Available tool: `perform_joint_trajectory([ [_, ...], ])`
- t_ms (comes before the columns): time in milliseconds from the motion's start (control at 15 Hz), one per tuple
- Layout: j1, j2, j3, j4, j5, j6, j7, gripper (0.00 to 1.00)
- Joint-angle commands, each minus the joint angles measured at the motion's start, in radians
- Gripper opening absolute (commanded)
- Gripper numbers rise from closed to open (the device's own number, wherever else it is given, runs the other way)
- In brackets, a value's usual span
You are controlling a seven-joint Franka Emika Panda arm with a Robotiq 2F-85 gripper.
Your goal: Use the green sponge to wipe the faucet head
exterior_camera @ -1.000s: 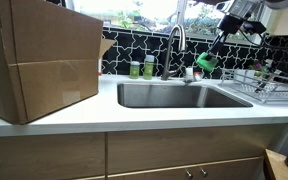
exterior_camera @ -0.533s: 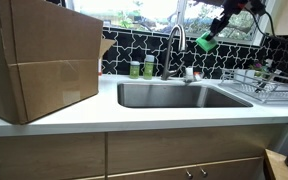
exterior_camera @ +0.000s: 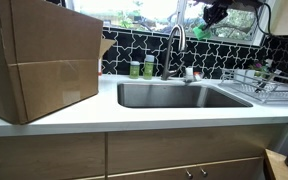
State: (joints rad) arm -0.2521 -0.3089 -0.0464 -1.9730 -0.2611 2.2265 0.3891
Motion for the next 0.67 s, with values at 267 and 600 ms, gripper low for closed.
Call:
perform_joint_trajectory([
  [267,0.002,0.058,-0.005,0.083,-0.051,-0.018,0.12,0.07],
  [600,0.003,0.057,-0.004,0.083,-0.051,-0.018,0.12,0.07],
])
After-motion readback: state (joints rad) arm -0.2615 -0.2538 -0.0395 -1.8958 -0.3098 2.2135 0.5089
